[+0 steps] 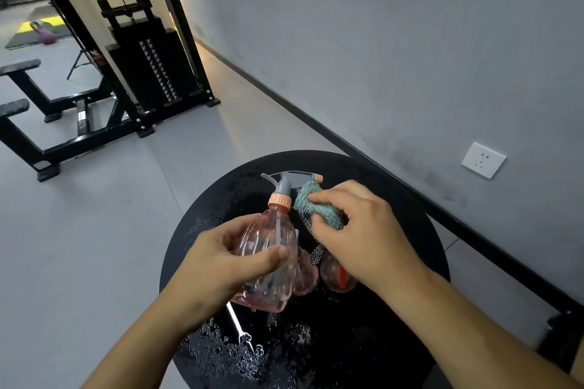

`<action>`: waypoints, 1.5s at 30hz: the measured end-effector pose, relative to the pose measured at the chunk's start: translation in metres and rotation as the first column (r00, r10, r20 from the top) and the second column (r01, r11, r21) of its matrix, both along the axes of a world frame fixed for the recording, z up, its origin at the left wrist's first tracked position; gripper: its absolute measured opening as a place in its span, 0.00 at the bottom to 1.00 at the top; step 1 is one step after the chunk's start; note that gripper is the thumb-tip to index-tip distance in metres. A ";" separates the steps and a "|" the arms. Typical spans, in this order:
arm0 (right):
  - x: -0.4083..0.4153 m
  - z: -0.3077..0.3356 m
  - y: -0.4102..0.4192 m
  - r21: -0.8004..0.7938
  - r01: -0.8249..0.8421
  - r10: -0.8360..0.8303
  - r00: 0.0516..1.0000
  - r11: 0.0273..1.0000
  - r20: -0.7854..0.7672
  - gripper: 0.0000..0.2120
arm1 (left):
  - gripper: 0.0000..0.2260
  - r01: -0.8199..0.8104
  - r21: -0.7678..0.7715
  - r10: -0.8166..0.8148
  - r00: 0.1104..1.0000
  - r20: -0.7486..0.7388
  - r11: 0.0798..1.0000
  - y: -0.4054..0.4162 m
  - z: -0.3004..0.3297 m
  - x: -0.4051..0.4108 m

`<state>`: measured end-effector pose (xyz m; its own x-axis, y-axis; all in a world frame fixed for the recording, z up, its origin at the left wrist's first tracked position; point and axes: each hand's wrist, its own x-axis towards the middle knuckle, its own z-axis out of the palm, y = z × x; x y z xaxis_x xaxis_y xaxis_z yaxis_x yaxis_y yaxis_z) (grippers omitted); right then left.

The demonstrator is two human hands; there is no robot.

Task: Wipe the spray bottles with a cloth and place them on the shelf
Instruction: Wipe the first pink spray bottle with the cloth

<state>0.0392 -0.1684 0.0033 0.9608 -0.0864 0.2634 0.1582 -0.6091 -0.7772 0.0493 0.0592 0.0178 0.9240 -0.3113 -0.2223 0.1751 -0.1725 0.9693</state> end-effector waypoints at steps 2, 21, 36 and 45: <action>-0.001 0.001 0.000 -0.023 -0.006 0.006 0.999 1.000 -0.031 0.10 | 0.24 -0.017 0.005 0.016 1.000 0.011 1.000 0.001 0.000 0.000; -0.002 0.005 0.002 0.005 0.027 -0.027 1.000 1.000 -0.001 0.10 | 0.28 -0.008 0.016 0.007 0.999 0.036 1.000 0.000 0.000 -0.001; 0.001 0.013 -0.005 0.291 0.090 -0.035 0.982 0.952 -0.188 0.09 | 0.26 -0.005 -0.092 0.003 1.000 -0.023 0.996 0.003 0.001 0.002; 0.005 0.012 -0.010 0.371 0.064 0.016 0.978 0.927 -0.208 0.08 | 0.26 0.004 -0.112 -0.002 1.000 0.025 0.994 0.003 -0.003 0.004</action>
